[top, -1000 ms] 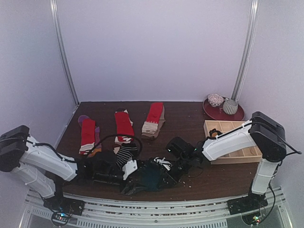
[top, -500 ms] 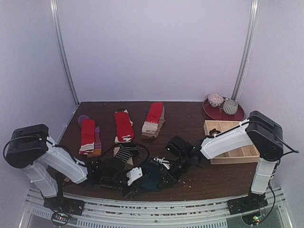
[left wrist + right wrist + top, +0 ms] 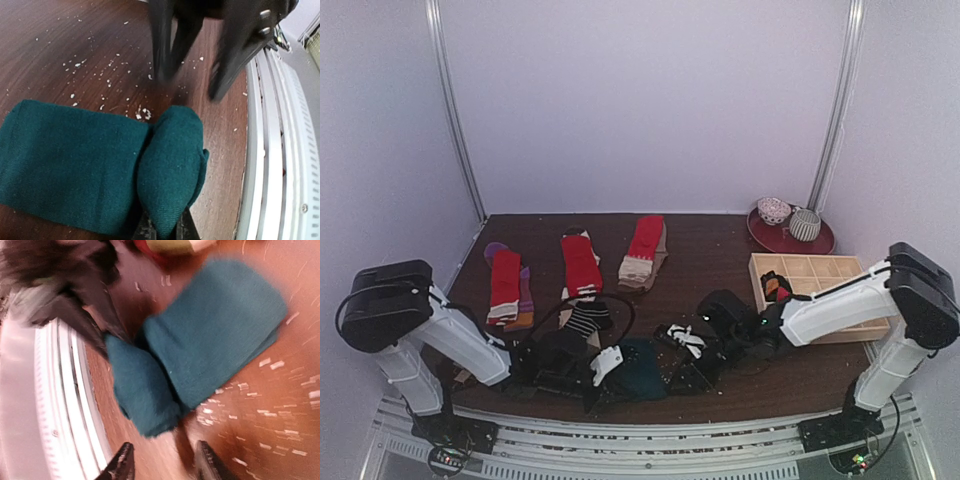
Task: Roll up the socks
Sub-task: Roll the sock at the center of the board.
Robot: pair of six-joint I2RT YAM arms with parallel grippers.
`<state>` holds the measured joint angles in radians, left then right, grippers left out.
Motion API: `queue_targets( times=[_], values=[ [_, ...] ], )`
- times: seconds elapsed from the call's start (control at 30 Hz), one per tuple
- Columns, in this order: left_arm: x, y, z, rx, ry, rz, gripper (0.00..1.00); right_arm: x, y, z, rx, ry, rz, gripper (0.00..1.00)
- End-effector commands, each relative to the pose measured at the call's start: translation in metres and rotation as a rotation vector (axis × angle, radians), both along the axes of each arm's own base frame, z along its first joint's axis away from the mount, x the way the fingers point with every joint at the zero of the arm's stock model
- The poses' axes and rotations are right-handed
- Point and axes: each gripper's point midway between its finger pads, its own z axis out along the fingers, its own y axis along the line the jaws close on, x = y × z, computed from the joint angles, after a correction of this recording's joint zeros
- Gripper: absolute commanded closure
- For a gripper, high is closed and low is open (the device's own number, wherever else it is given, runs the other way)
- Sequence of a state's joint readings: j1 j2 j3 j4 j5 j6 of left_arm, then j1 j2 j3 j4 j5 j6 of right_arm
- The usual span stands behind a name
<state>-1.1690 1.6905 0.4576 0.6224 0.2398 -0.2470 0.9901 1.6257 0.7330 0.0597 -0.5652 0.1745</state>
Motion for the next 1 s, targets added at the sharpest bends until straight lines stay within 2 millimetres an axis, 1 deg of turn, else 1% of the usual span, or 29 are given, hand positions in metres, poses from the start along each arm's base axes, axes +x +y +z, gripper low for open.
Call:
queue_targets(
  times=[0.0, 0.03, 0.07, 0.1, 0.13, 0.17, 0.23, 0.33, 0.43, 0.57, 0.73, 0.8, 0.87, 0.97],
  values=[
    [-0.022, 0.026, -0.049, 0.135, 0.275, 0.054, 1.0, 0.017, 0.004, 0.066, 0.262, -0.526, 0.045, 0.54],
    [-0.025, 0.028, -0.053, 0.143, 0.311, 0.061, 1.0, 0.011, 0.004, 0.074, 0.304, -0.608, 0.082, 0.52],
    [-0.027, 0.03, -0.058, 0.151, 0.34, 0.067, 1.0, 0.007, 0.002, 0.078, 0.33, -0.673, 0.111, 0.49],
    [-0.029, 0.031, -0.062, 0.152, 0.369, 0.069, 1.0, 0.001, 0.002, 0.077, 0.341, -0.723, 0.147, 0.48],
    [-0.031, 0.033, -0.065, 0.151, 0.396, 0.071, 1.0, 0.0, 0.004, 0.075, 0.333, -0.749, 0.172, 0.47],
    [-0.033, 0.034, -0.067, 0.15, 0.417, 0.075, 1.0, -0.001, 0.007, 0.068, 0.309, -0.763, 0.203, 0.47],
    [-0.036, 0.038, -0.072, 0.148, 0.46, 0.071, 1.0, -0.006, 0.013, 0.05, 0.237, -0.781, 0.286, 0.42],
    [-0.037, 0.042, -0.076, 0.149, 0.49, 0.078, 1.0, -0.014, 0.019, 0.024, 0.141, -0.789, 0.384, 0.42],
    [-0.036, 0.045, -0.079, 0.156, 0.494, 0.09, 1.0, -0.019, 0.023, 0.011, 0.115, -0.786, 0.427, 0.42],
    [-0.036, 0.046, -0.08, 0.16, 0.5, 0.088, 1.0, -0.018, 0.024, -0.001, 0.082, -0.779, 0.433, 0.43],
    [-0.037, 0.047, -0.082, 0.17, 0.505, 0.077, 1.0, -0.009, 0.025, -0.013, 0.031, -0.786, 0.402, 0.46],
    [-0.038, 0.047, -0.082, 0.172, 0.509, 0.072, 1.0, -0.006, 0.026, -0.018, 0.015, -0.785, 0.391, 0.5],
    [-0.039, 0.047, -0.082, 0.172, 0.51, 0.066, 1.0, -0.004, 0.026, -0.025, -0.013, -0.773, 0.39, 0.56],
    [-0.039, 0.045, -0.076, 0.154, 0.499, 0.05, 1.0, -0.001, 0.021, -0.045, -0.102, -0.712, 0.377, 0.71]
  ],
)
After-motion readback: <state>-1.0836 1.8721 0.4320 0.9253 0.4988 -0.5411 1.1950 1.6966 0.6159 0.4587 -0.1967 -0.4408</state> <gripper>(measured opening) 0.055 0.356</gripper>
